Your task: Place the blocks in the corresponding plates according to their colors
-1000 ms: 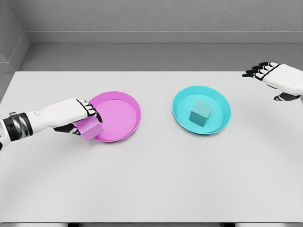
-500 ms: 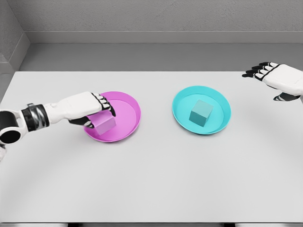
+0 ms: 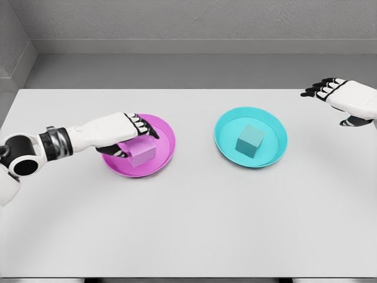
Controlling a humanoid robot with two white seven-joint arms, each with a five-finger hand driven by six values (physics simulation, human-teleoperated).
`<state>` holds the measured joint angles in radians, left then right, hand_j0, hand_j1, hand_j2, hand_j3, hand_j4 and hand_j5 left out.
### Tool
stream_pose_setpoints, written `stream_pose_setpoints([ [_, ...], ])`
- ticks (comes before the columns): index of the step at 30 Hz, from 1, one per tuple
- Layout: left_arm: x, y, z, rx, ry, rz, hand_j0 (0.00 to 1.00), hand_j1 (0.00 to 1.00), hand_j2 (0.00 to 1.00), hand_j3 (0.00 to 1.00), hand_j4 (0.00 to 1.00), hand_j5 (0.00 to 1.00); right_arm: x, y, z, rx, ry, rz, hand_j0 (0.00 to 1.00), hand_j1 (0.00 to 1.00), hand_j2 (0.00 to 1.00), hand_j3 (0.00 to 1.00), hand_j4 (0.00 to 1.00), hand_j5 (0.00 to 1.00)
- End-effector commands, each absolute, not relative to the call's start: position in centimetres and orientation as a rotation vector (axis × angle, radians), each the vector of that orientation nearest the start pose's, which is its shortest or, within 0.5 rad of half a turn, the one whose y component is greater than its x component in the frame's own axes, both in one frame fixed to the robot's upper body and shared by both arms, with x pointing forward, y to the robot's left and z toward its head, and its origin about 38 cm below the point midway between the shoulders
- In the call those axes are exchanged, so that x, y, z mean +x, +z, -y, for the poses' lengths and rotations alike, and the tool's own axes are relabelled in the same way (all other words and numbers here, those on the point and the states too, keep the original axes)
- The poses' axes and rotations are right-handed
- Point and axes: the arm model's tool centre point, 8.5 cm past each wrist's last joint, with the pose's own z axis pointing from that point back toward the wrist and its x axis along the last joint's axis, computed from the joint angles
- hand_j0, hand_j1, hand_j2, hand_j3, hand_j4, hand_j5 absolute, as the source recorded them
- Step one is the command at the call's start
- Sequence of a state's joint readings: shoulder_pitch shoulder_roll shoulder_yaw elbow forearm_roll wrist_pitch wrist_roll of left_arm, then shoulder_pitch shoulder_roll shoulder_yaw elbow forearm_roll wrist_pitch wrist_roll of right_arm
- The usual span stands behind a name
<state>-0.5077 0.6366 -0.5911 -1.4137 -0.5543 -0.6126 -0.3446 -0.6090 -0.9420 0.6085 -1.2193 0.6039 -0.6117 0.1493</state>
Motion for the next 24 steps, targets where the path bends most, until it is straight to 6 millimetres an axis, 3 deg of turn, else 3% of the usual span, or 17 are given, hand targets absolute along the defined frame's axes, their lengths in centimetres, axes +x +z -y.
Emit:
stream_pose_setpoints([
  [1, 42.3, 15.1, -24.3, 0.323, -1.996, 1.597, 1.0, 1.0, 1.0, 1.0, 1.0, 1.0, 44.3, 20.5, 41.3, -0.768, 1.932, 1.324, 1.0, 1.0, 1.0, 1.0, 1.0, 1.0],
  [13, 42.0, 15.9, -25.1, 0.33, -1.988, 1.607, 1.0, 1.0, 1.0, 1.0, 1.0, 1.0, 44.2, 20.5, 41.3, -0.766, 1.932, 1.323, 1.0, 1.0, 1.0, 1.0, 1.0, 1.0],
  [17, 41.9, 16.8, -27.7, 0.35, -1.971, 1.575, 1.0, 1.0, 1.0, 1.0, 1.0, 1.0, 44.2, 20.5, 41.4, -0.767, 1.932, 1.321, 1.0, 1.0, 1.0, 1.0, 1.0, 1.0],
  [20, 41.0, 16.8, -32.3, 0.388, -1.935, 1.489, 1.0, 1.0, 1.0, 1.0, 1.0, 1.0, 44.2, 20.5, 41.4, -0.767, 1.932, 1.321, 1.0, 1.0, 1.0, 1.0, 1.0, 1.0],
  [24, 40.0, 18.0, -36.6, 0.445, -1.831, 1.471, 1.0, 1.0, 1.0, 1.0, 1.0, 1.0, 44.2, 20.5, 41.4, -0.768, 1.933, 1.32, 1.0, 1.0, 1.0, 1.0, 1.0, 1.0],
])
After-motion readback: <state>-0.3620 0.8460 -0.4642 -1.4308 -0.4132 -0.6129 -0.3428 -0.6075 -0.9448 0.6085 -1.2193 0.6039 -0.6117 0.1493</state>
